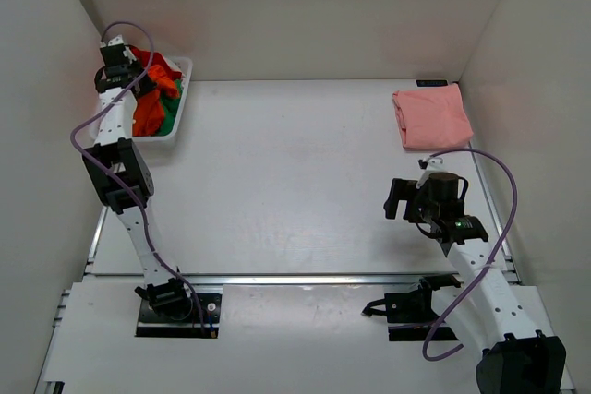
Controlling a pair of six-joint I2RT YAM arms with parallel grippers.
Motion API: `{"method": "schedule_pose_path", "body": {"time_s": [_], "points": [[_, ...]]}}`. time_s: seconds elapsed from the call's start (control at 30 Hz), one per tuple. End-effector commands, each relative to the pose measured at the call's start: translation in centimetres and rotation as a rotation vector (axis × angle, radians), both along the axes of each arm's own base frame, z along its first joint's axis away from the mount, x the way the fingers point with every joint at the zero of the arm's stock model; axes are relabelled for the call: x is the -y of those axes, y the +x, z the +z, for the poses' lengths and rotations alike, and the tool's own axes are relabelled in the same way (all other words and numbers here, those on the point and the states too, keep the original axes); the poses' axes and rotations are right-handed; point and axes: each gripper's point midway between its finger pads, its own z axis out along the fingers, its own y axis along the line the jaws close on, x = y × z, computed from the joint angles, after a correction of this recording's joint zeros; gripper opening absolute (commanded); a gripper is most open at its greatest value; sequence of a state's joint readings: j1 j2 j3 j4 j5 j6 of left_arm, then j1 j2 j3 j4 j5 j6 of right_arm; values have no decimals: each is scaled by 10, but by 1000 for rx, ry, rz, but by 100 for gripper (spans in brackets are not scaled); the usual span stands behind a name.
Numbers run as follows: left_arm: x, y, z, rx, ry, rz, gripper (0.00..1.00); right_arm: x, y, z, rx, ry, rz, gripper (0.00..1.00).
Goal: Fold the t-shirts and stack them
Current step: Grab crumpled tshirt from bin with the left arm, then move the tshirt to the center of the board
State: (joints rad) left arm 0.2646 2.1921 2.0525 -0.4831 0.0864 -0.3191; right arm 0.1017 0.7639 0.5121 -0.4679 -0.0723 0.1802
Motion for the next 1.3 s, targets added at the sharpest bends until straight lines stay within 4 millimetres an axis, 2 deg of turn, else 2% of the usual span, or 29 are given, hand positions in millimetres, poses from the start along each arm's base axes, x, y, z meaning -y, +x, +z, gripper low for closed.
{"method": "schedule_pose_path", "body": {"time_s": [0.0, 0.1, 0.13, 0.2, 0.23, 0.27, 0.3, 0.33, 0.43, 0.53, 0.57, 0.63, 0.67, 0.7, 0.77, 0.8, 0.83, 0.87, 0.9, 0.93, 0.97, 1.0, 1.03, 1.07, 1.13, 1.17, 1.2, 1.23, 1.27], "points": [[-8, -3, 18, 39, 30, 34, 0, -4, 9, 6, 44, 20, 11, 99], [-15, -13, 57, 109, 49, 94, 0, -5, 10, 6, 49, 23, 13, 99], [-18, -17, 63, 111, 61, 121, 0, -6, 11, 8, 58, 32, 12, 99], [-20, -27, 110, 197, 114, 181, 0, -8, 10, 8, 58, 37, 20, 99], [-27, -33, 125, 224, 141, 222, 0, -8, 8, 7, 54, 30, 16, 99], [-22, -39, 150, 276, 161, 228, 0, -9, 8, 6, 55, 35, 22, 99], [-27, -50, 178, 321, 191, 276, 0, -9, 8, 8, 60, 37, 23, 99], [-31, -55, 191, 345, 206, 311, 0, -10, 8, 9, 62, 39, 25, 100], [-38, -78, 268, 502, 218, 357, 0, -13, 6, 10, 59, 47, 30, 100], [-39, -82, 294, 551, 205, 347, 0, -12, 6, 9, 56, 56, 19, 99], [-32, -83, 312, 591, 202, 335, 0, -13, 8, 13, 72, 58, 27, 99], [-28, -87, 328, 635, 175, 301, 0, -15, 8, 14, 76, 62, 30, 99], [-19, -86, 335, 662, 155, 260, 0, -17, 6, 13, 69, 64, 37, 99], [-6, -89, 351, 709, 115, 193, 0, -16, 7, 13, 69, 58, 35, 99], [37, -97, 385, 806, 52, 7, 0, -14, 8, 15, 84, 60, 23, 99], [54, -109, 406, 854, 50, -40, 0, -14, 7, 15, 83, 56, 26, 99], [84, -118, 419, 886, 35, -128, 0, -12, 7, 15, 91, 54, 22, 99], [117, -132, 432, 913, 23, -211, 0, -9, 7, 14, 94, 51, 9, 99], [152, -147, 433, 919, 1, -303, 0, -8, 8, 15, 104, 48, 6, 99], [182, -171, 446, 955, -30, -382, 0, -6, 8, 16, 110, 48, -1, 100], [198, -186, 450, 966, -60, -443, 0, -6, 9, 18, 120, 49, -4, 99], [223, -208, 454, 988, -142, -514, 0, -2, 9, 18, 128, 44, -15, 99], [240, -235, 455, 985, -252, -586, 0, -1, 10, 20, 137, 43, -19, 99], [253, -247, 458, 998, -308, -653, 0, -1, 10, 22, 144, 40, -19, 99], [263, -290, 474, 1013, -457, -739, 0, 6, 12, 27, 163, 20, -28, 99], [263, -296, 472, 990, -488, -749, 0, 10, 13, 34, 178, 10, -39, 99], [261, -311, 476, 990, -513, -745, 0, 12, 14, 36, 185, 5, -46, 99], [260, -317, 473, 977, -530, -732, 0, 13, 14, 40, 196, 1, -36, 99], [259, -317, 460, 938, -544, -712, 0, 16, 14, 42, 198, -2, -48, 99]]}}
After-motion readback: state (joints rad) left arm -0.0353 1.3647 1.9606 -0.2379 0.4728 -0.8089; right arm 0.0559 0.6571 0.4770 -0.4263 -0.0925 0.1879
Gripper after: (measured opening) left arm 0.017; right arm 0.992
